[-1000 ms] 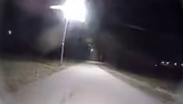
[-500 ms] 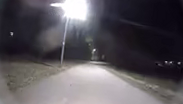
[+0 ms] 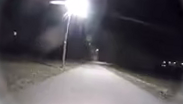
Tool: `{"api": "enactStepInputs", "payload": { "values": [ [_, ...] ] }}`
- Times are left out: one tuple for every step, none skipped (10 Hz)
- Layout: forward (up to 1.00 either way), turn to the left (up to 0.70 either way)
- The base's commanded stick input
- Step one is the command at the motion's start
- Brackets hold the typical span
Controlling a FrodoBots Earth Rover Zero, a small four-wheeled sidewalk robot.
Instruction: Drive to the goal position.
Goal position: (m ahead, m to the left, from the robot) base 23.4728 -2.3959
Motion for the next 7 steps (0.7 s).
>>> {"api": "enactStepInputs", "payload": {
  "values": [
    [0.70, 0.00],
    [0.70, 0.00],
    [0.70, 0.00],
    [0.70, 0.00],
    [0.70, 0.00],
    [0.70, 0.00],
    [0.70, 0.00]
  ]
}}
